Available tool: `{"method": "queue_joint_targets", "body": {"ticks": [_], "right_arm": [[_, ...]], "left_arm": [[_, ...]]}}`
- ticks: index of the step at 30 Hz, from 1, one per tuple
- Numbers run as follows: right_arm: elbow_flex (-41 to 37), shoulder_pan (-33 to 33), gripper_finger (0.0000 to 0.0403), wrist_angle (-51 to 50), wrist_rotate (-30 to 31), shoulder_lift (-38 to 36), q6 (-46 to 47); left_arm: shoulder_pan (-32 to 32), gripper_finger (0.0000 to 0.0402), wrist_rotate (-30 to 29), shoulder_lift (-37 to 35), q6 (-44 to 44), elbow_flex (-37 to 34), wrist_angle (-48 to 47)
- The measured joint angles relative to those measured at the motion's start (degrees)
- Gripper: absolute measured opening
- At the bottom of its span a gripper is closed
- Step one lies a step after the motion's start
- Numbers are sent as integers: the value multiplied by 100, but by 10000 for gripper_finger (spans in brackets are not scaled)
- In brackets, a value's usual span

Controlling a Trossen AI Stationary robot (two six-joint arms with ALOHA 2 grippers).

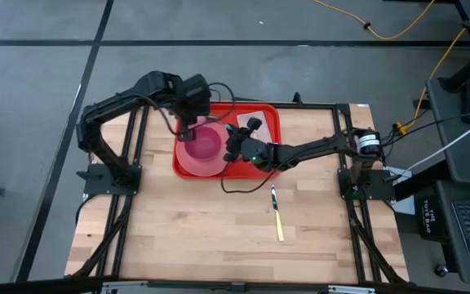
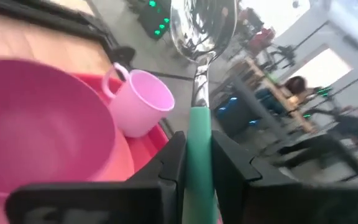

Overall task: Set up tray
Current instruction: Put the blue spoon on top of the white table napkin to the left of the orange fork

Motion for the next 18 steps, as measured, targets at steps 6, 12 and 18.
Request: {"method": "queue_joint_targets", "body": {"ticks": [6,12,18], "right_arm": [[4,3,60,-1577,-224,-571,1400],[8,1,60,-2622,-607,-800,2709],[8,-37,60,-3081,-938,-800,3659]], "left_arm": [[-16,2,171,-879,224,-587,1424],[-76,2,397,-2204,323,-2497,3417],[-66,2,926,-3408,304,-4777,5450]]}}
